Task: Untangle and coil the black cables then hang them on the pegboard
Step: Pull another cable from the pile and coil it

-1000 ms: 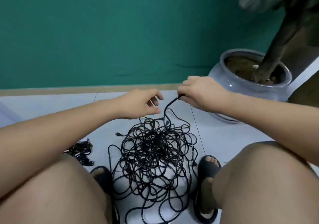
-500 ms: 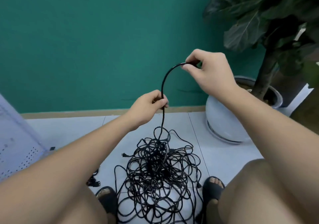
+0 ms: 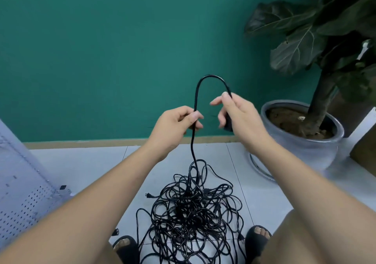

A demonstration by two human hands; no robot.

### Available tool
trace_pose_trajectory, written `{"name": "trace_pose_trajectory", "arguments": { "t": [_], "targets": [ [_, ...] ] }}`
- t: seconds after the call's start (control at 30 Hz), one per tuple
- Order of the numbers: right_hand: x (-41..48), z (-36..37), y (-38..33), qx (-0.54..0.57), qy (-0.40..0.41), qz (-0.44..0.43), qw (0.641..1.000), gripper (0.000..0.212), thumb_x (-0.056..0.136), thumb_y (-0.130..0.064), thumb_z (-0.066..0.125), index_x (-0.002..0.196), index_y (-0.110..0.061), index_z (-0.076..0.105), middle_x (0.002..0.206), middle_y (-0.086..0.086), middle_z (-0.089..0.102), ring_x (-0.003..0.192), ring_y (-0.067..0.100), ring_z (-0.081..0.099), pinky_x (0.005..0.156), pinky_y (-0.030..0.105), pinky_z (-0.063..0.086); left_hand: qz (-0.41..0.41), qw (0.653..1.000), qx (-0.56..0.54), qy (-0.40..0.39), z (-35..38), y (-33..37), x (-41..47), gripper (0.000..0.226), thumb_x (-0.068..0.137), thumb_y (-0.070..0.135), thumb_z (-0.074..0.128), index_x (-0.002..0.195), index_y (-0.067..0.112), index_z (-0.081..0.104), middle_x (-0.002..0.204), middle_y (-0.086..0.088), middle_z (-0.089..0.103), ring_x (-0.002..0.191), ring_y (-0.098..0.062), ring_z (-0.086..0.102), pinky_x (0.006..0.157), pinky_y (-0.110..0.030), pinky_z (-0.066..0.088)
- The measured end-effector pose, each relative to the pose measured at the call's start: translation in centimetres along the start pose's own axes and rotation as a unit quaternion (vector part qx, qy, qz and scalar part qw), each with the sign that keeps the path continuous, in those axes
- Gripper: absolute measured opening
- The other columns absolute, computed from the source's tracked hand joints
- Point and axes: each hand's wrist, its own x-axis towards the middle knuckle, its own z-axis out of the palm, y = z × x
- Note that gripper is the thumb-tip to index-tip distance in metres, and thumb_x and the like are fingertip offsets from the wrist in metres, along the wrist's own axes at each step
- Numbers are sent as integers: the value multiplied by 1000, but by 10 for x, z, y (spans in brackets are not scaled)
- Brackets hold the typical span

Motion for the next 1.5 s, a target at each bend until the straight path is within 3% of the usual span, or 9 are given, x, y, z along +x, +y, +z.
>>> {"name": "trace_pose_trajectory", "arguments": {
  "t": [0.33,0.6,0.77,0.9,0.97,1.07,1.2,1.37,1.5],
  "targets": [
    [-19,40,6,59,-170,21,983,32,116,-52,37,114,-41,67,75,4,60,66,18,56,63,26,48,40,997,-15,56,-10,2,3,20,100,35,74,84,23,78,81,-6,76,75,-16,66,72,-33,48],
    [-15,36,13,-23,-265,31,963,31,114,-41,52,109,-23,77,73,-2,55,71,16,52,70,29,45,78,995,-44,47,-15,12,-1,5,93,10,81,88,8,82,93,-8,80,73,-15,65,62,-27,57],
    [-20,57,12,-25,-190,40,981,46,106,-60,51,80,-25,65,86,8,72,72,16,55,80,51,52,90,993,-63,39,-13,16,-1,8,92,12,82,86,8,79,84,-11,74,62,-22,63,54,-42,57],
    [-15,63,12,19,-141,61,988,56,112,-55,48,69,-21,60,72,9,69,65,14,59,69,28,44,53,996,-43,53,-13,9,3,17,104,32,69,103,16,76,91,5,76,82,-5,66,76,-20,50],
    [-13,60,14,51,-124,67,989,56,114,-49,48,72,-13,58,69,7,68,65,16,66,69,23,49,14,1000,-9,-12,-12,-3,3,31,111,42,53,113,17,71,95,9,77,92,0,71,81,-20,51],
    [-8,57,18,102,-97,82,987,54,114,-46,50,70,-14,57,68,8,61,67,26,67,81,43,58,-64,985,73,-141,-7,-35,3,51,112,59,32,110,25,71,105,9,79,104,-2,71,93,-29,49],
    [-4,52,14,147,-79,91,982,51,114,-44,50,73,-14,53,66,7,55,63,26,62,84,55,61,-122,923,246,-270,3,-79,1,41,107,61,45,122,35,72,132,13,69,127,-12,59,104,-31,41],
    [-1,46,10,186,-45,92,977,50,114,-42,51,74,-13,50,63,6,49,58,26,57,77,55,64,-40,829,446,-334,9,-118,1,52,95,52,72,142,35,57,131,13,69,113,-17,61,101,-37,48],
    [3,38,11,142,-9,83,986,51,113,-45,52,72,-15,48,61,4,48,55,26,50,64,44,58,-26,877,376,-298,-1,-119,9,11,103,42,69,108,34,74,90,13,77,85,-15,67,81,-34,55]
  ]
}}
